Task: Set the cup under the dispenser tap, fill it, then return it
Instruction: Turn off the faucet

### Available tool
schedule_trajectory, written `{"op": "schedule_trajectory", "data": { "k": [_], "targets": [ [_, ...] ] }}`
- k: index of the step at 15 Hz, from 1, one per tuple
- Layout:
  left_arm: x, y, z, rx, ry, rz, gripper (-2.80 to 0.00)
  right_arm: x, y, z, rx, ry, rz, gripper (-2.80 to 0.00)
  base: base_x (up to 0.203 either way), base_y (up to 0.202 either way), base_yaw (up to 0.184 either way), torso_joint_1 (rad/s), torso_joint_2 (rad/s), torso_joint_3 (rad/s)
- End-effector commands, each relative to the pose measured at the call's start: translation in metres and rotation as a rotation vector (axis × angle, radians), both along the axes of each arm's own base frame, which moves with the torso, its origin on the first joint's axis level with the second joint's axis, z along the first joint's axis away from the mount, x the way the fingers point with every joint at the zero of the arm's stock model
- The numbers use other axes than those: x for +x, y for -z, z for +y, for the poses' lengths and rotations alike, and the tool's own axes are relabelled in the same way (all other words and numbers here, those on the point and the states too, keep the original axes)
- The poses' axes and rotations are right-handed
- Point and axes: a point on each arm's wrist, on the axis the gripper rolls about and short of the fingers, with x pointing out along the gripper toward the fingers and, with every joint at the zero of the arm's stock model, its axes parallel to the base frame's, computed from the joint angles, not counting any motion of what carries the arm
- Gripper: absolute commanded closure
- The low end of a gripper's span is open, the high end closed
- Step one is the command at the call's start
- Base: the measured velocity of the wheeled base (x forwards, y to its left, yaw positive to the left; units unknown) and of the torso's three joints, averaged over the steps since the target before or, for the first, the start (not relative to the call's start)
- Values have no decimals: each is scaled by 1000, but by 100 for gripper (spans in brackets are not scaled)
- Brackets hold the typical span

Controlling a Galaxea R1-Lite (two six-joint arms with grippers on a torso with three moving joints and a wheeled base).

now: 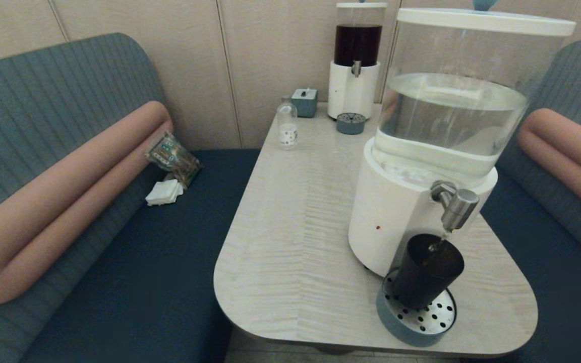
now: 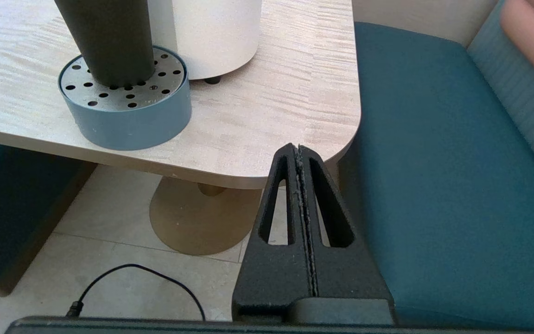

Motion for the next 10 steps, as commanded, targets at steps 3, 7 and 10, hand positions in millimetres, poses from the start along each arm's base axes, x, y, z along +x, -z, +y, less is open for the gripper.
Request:
{"op": "schedule_trajectory", "data": {
  "k": [3, 7, 10],
  "targets": [
    [0, 0, 0, 19, -4, 5, 0, 0, 0, 0, 0, -1, 0, 0, 0, 0, 0, 0, 0, 0],
    [-8, -25, 0, -2, 9, -61, 0, 0, 0, 0, 1, 0, 0, 0, 0, 0, 0, 0, 0, 0],
    [-17, -89, -1, -72, 72, -141, 0, 0, 0, 0, 1, -1, 0, 0, 0, 0, 0, 0, 0, 0]
  ]
}}
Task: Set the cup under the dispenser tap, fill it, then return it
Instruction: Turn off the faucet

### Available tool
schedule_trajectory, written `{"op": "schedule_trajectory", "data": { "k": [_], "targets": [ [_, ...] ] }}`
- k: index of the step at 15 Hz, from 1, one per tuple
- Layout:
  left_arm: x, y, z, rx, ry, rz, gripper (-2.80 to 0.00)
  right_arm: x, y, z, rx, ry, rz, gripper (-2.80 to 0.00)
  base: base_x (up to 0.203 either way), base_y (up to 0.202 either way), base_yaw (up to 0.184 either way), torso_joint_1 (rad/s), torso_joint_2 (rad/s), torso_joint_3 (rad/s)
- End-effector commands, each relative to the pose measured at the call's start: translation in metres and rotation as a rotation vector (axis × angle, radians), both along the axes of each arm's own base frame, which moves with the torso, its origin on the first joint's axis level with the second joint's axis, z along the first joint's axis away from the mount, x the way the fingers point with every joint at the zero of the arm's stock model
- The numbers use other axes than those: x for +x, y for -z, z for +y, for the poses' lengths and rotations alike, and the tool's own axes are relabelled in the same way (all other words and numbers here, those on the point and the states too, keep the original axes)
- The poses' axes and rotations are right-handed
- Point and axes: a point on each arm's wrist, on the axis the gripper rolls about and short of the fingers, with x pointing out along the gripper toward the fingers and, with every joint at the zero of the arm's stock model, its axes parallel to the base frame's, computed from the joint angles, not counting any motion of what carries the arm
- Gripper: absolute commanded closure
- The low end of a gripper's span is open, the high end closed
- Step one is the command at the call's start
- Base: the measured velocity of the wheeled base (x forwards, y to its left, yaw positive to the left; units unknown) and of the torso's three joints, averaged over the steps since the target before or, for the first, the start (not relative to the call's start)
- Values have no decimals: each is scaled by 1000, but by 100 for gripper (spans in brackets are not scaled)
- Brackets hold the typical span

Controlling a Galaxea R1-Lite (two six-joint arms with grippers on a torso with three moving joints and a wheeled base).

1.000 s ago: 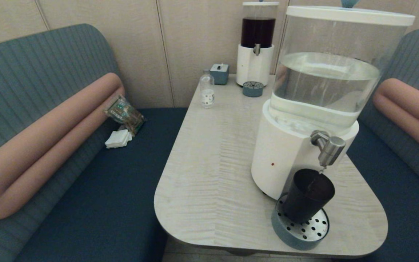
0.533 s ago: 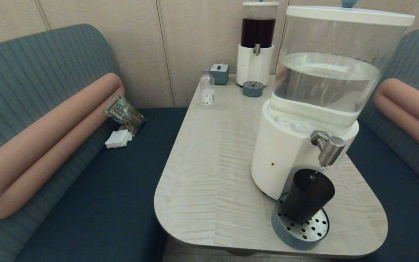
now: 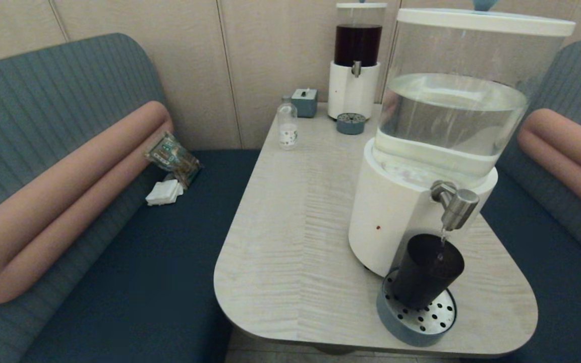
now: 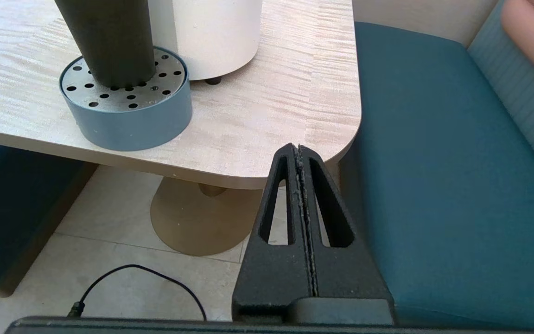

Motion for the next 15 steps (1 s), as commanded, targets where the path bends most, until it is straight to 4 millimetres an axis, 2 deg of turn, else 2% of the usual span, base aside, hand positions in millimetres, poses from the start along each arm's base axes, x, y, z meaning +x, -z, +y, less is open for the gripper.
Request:
{"op": "schedule_trajectory", "data": {
  "k": [1, 4, 7, 10, 13, 15],
  "targets": [
    [6, -47, 0, -29, 32, 1, 0, 0, 0, 0, -1, -1, 0, 0, 0, 0, 0, 0, 0, 0],
    [36, -103, -3, -126, 164, 73, 0, 0, 0, 0, -1, -1, -1, 0, 0, 0, 0, 0, 0, 0],
    [80, -139, -9, -161, 354, 186, 0, 0, 0, 0, -1, 0, -1, 0, 0, 0, 0, 0, 0, 0],
    [121, -175, -17, -135, 560, 220, 0, 0, 0, 0, -1, 0, -1, 0, 0, 0, 0, 0, 0, 0],
    [178, -204, -26, 26, 639, 241, 0, 0, 0, 0, -1, 0, 0, 0, 0, 0, 0, 0, 0, 0],
    [205, -208, -43, 217, 740, 284, 0, 0, 0, 0, -1, 0, 0, 0, 0, 0, 0, 0, 0, 0]
  ]
}}
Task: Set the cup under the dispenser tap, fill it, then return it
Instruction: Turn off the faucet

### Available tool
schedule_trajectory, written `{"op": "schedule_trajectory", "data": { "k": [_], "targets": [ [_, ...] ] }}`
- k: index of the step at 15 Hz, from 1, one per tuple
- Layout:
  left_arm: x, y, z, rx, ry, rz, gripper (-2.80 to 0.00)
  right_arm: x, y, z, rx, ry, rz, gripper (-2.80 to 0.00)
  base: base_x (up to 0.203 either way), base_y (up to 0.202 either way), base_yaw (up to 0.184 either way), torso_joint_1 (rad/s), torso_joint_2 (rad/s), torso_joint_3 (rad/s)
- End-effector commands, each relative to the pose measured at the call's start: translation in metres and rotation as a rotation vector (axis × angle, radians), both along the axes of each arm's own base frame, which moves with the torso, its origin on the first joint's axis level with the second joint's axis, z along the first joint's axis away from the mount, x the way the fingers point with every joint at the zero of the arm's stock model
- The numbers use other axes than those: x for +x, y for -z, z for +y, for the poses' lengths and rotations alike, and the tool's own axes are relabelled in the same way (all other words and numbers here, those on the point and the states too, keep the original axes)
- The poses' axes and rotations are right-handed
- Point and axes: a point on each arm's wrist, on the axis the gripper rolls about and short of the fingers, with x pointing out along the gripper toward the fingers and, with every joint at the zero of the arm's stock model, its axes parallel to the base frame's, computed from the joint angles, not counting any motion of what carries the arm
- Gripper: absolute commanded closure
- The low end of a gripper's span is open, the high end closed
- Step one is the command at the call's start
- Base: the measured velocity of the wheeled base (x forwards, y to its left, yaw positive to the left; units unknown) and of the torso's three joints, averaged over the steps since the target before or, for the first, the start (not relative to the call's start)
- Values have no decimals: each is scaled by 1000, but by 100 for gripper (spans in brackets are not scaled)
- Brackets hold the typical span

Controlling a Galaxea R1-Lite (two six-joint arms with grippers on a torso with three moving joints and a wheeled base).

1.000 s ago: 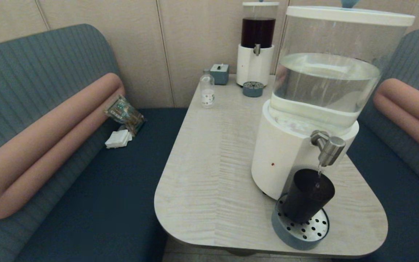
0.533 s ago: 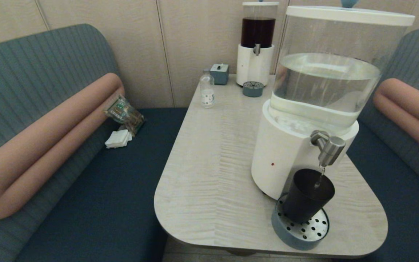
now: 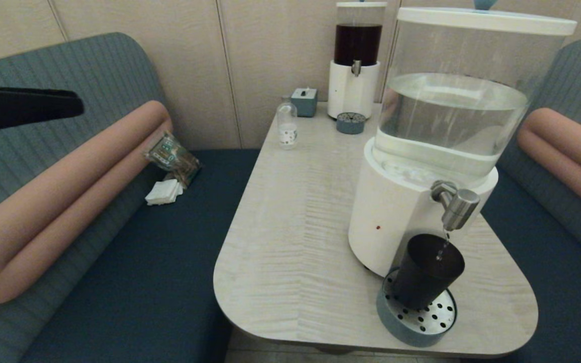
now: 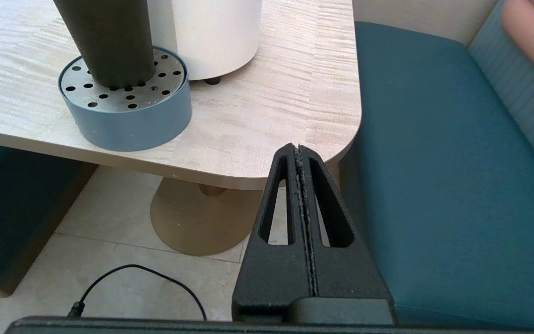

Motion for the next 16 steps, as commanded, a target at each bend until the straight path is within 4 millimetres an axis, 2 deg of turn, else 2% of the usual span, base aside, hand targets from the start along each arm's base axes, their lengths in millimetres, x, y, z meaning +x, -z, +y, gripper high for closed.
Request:
{"op": "schedule_trajectory", "data": {
  "k": [1, 3, 6, 9, 11, 14, 16],
  "targets": [
    [50, 12, -27, 183, 142, 37, 0, 0, 0, 0, -1, -1, -1, 0, 0, 0, 0, 0, 0, 0],
    [77, 20, -59, 281, 230, 12, 0, 0, 0, 0, -1, 0, 0, 0, 0, 0, 0, 0, 0, 0],
    [102, 14, -112, 253, 297, -152, 0, 0, 0, 0, -1, -1, 0, 0, 0, 0, 0, 0, 0, 0],
    [95, 23, -150, 284, 356, -148, 0, 0, 0, 0, -1, 0, -1, 0, 0, 0, 0, 0, 0, 0],
    [85, 34, -170, 369, 377, -112, 0, 0, 0, 0, -1, 0, 0, 0, 0, 0, 0, 0, 0, 0],
    [83, 51, -191, 563, 350, -165, 0, 0, 0, 0, -1, -1, 0, 0, 0, 0, 0, 0, 0, 0],
    [84, 56, -200, 615, 346, -192, 0, 0, 0, 0, -1, 0, 0, 0, 0, 0, 0, 0, 0, 0]
  ]
}}
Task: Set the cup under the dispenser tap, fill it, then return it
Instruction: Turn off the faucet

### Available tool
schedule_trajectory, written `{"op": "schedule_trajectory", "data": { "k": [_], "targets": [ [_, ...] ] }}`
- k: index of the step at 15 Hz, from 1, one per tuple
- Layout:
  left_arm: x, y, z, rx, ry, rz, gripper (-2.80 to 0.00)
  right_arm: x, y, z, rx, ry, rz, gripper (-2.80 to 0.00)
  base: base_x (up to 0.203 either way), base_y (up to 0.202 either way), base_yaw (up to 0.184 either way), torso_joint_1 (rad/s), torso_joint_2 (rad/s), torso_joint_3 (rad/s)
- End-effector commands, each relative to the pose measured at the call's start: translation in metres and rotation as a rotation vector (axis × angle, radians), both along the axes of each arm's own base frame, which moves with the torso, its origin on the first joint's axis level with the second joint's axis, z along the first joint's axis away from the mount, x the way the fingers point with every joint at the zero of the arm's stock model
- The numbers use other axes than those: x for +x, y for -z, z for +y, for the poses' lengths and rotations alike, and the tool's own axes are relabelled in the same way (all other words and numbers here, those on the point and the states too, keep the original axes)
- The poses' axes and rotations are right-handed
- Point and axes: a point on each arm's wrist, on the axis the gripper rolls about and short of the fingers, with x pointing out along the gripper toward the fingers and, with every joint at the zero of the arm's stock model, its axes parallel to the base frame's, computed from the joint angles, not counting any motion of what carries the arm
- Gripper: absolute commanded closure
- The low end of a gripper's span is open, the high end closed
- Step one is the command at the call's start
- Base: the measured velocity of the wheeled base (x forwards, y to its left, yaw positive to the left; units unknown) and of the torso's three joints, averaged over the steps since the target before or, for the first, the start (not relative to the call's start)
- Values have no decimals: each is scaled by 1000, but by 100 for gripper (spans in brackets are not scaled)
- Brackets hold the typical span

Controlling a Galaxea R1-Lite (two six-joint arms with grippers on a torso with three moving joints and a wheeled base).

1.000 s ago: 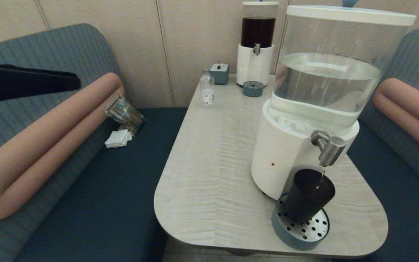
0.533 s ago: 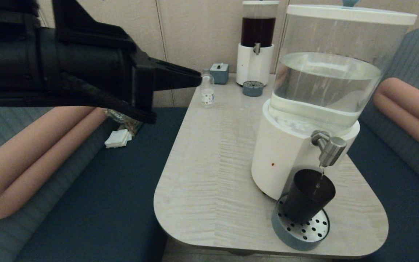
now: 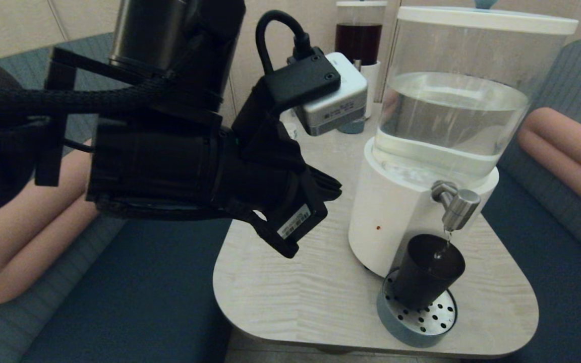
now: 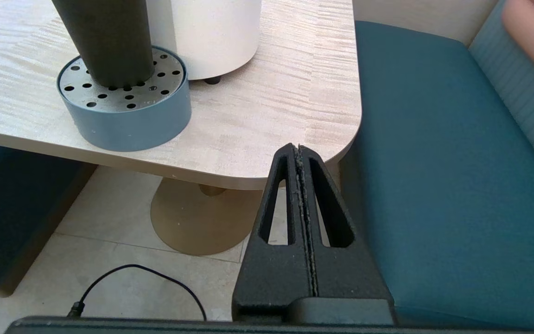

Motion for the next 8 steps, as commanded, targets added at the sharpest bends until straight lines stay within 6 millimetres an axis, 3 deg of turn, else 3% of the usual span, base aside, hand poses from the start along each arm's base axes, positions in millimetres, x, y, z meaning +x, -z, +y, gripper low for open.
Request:
{"op": "schedule_trajectory", "data": {
  "k": [1, 8],
  "targets": [
    [3, 5, -11, 20, 19, -8, 0, 0, 0, 0, -1, -1, 0, 0, 0, 0, 0, 0, 0, 0],
    [20, 5, -32, 109, 86, -133, 0, 0, 0, 0, -1, 0, -1, 0, 0, 0, 0, 0, 0, 0]
  ]
}}
